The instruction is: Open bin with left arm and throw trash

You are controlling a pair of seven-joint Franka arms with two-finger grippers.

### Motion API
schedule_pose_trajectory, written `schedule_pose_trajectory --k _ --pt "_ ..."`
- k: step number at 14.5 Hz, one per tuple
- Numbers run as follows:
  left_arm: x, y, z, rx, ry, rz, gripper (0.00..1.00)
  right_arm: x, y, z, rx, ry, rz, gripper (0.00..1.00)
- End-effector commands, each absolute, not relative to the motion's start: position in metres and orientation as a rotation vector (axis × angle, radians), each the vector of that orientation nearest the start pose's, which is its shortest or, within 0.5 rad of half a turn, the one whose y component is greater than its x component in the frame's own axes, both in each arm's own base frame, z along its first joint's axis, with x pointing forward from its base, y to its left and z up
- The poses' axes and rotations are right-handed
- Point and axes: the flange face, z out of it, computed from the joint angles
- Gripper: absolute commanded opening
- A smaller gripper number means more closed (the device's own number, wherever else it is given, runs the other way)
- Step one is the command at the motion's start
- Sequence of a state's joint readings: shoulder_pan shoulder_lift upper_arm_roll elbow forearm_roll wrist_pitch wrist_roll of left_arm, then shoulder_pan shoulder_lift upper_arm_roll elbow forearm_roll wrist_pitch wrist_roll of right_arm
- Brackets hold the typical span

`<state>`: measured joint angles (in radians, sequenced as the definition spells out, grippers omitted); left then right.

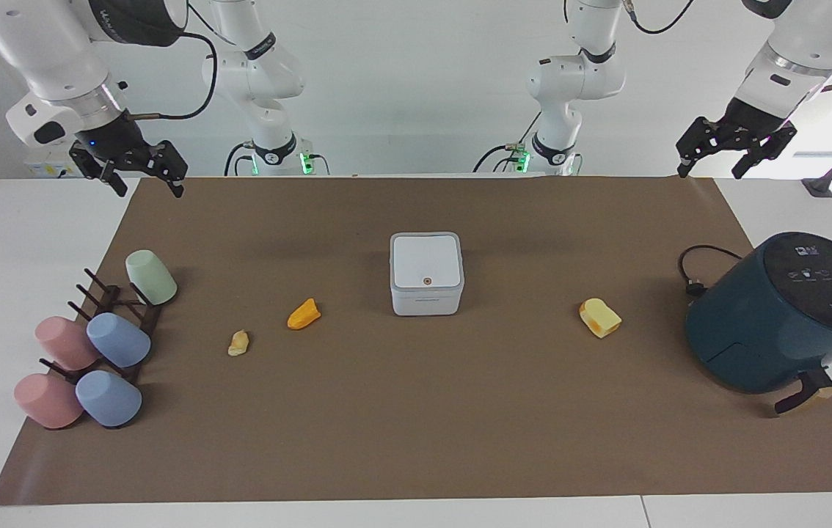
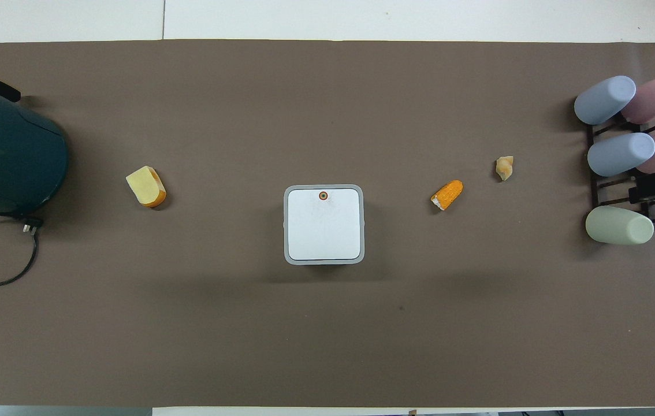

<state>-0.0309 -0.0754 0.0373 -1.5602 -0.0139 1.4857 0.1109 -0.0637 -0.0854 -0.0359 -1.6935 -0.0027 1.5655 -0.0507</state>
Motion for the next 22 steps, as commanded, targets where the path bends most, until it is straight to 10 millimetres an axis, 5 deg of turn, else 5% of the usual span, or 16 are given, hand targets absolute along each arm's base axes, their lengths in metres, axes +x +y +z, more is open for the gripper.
schedule_pose_trajectory --k 1,9,13,16,17,18,20,21,22 --pt "0.522 0.003 0.669 -3.139 0.191 -0.007 1.00 0.523 -0.057 0.615 -3.131 0.067 0.076 1.00" --pt "0.521 0.001 0.669 -3.140 0.193 -0.005 1.00 0.527 -0.052 0.616 -3.131 0.065 0.040 1.00" --pt "0.520 -0.047 0.666 -3.132 0.312 -0.005 1.00 0.541 -0.021 0.600 -3.136 0.104 0.010 1.00" --pt "0.518 -0.107 0.650 -3.154 0.301 -0.014 0.94 0.556 -0.007 0.568 -3.137 0.062 -0.043 1.00" --pt "0.517 -0.130 0.640 -3.180 0.324 -0.021 0.86 0.565 -0.008 0.554 -3.136 0.059 -0.050 1.00" --pt "0.512 -0.159 0.628 -3.194 0.279 -0.024 0.67 0.575 -0.008 0.536 -3.134 0.055 -0.048 1.00" --pt "0.500 -0.211 0.609 -3.217 0.048 -0.101 0.15 0.592 -0.006 0.500 -3.128 0.035 -0.053 1.00" --pt "0.497 -0.229 0.601 -3.224 0.045 -0.147 0.00 0.594 0.001 0.483 -3.125 0.012 -0.075 1.00" --pt "0.497 -0.248 0.593 -3.235 0.103 -0.178 0.00 0.593 0.008 0.463 -3.123 -0.004 -0.101 1.00"
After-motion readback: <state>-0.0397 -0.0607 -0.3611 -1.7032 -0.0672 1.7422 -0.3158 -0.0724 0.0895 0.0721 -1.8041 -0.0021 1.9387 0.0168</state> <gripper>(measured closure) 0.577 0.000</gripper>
